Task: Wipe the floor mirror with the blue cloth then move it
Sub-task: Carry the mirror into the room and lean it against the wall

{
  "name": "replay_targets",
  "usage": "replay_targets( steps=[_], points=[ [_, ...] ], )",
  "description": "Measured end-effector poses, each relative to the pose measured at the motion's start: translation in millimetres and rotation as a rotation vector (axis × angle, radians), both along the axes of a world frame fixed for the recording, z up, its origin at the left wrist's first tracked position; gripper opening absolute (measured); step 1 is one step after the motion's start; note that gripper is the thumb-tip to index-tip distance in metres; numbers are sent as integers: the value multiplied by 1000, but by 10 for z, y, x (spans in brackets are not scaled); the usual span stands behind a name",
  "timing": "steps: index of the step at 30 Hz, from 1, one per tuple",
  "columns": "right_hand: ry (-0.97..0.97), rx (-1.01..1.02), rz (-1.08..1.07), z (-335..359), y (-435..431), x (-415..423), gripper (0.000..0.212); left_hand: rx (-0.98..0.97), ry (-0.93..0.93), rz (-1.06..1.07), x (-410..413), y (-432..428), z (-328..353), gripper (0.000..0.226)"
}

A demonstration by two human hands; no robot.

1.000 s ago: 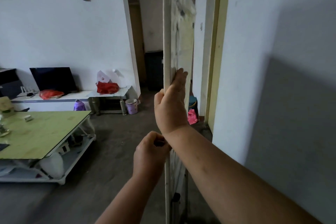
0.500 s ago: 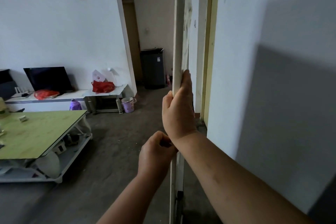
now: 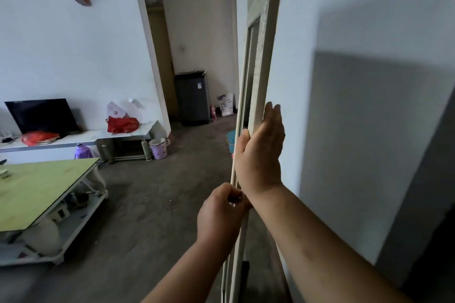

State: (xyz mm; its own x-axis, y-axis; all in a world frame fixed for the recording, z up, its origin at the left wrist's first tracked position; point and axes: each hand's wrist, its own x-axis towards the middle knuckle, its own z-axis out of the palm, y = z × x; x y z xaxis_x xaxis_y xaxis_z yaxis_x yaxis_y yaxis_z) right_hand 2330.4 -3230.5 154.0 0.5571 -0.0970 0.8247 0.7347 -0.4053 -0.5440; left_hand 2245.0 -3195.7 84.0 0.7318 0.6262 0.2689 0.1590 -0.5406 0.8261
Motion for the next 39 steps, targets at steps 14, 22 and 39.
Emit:
replay_targets(
  steps=[14, 22, 39],
  points=[
    [3, -391, -481, 27, -713, 145, 83, 92, -20, -127, 296, -398, -64, 41],
    [72, -369, -506, 123, -989, 267, 81, 5, -70, -216, 505, -609, -91, 42],
    [241, -484, -573, 211, -1293, 614, 82, -23, -64, -274, 1024, -850, -115, 32]
  ],
)
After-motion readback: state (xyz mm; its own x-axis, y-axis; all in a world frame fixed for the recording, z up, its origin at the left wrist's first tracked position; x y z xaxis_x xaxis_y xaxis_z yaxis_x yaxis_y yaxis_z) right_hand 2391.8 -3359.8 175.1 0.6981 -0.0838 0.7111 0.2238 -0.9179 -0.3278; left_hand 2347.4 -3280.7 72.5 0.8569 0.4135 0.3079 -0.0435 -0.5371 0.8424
